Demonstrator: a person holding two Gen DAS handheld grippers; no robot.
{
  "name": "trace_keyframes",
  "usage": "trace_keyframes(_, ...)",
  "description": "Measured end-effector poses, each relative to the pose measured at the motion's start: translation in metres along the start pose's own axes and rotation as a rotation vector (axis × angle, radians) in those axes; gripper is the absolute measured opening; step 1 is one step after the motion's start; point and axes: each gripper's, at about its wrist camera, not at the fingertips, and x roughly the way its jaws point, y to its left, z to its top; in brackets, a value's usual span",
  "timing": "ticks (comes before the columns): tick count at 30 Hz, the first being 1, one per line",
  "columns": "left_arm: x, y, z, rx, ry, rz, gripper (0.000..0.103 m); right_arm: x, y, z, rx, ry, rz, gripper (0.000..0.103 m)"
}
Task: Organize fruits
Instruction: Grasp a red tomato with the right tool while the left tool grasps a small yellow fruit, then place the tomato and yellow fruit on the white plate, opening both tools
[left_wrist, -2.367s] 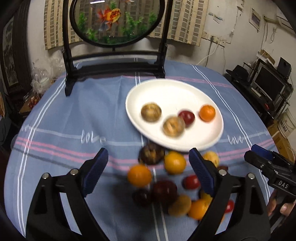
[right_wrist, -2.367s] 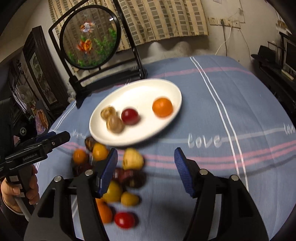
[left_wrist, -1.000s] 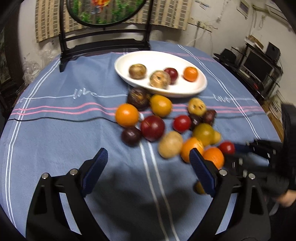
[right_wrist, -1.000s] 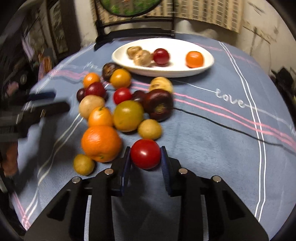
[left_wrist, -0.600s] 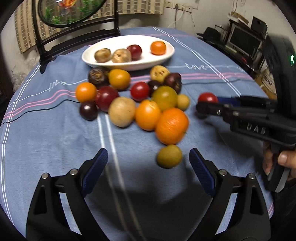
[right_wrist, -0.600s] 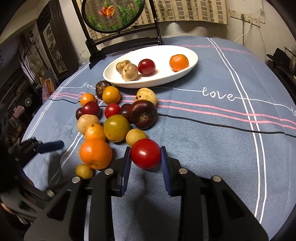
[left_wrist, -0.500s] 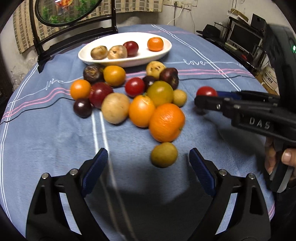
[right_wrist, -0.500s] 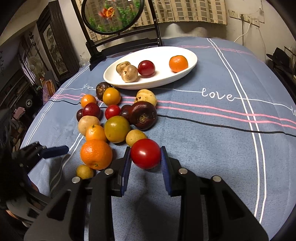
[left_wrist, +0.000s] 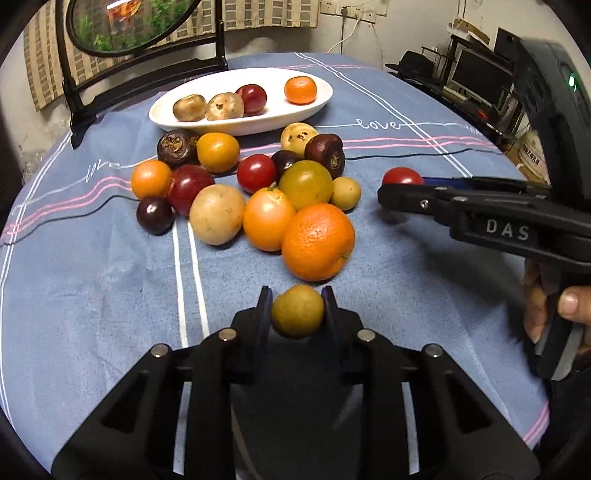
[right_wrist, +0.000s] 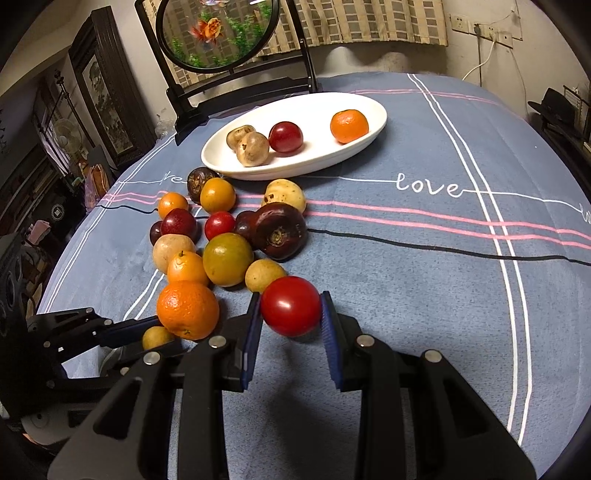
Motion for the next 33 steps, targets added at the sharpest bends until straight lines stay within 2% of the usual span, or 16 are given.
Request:
trace_keyframes(7,-0.024,0.020,0.014,-0.049,-0.049,-0.038,0.028,-0.004,0.000,0.001,0.002,-0.031,0.006,0.031)
trace_keyframes(15,-0.027,0.050,0.047,-0.091,-0.092,-0.008,0.028,-0.026,0.011,0.011,-0.005,-0.122,0.013,0.032)
trace_keyframes(21,-0.023,0.063,0.086,-0.085,-0.132,0.019,0.028,-0.030,0.019,0.039,-0.045,-0.144,-0.018,0.032)
trace_keyframes(28,-0.002,0.094,0.142,-0.154,-0.177,0.045,0.028,-0.003,0.024,0.093,-0.091,-0.161,-0.067,0.031)
trace_keyframes(33,0.033,0.106,0.170,-0.175,-0.142,0.090,0.028,0.035,0.021,0.116,-0.084,-0.114,-0.103,0.031)
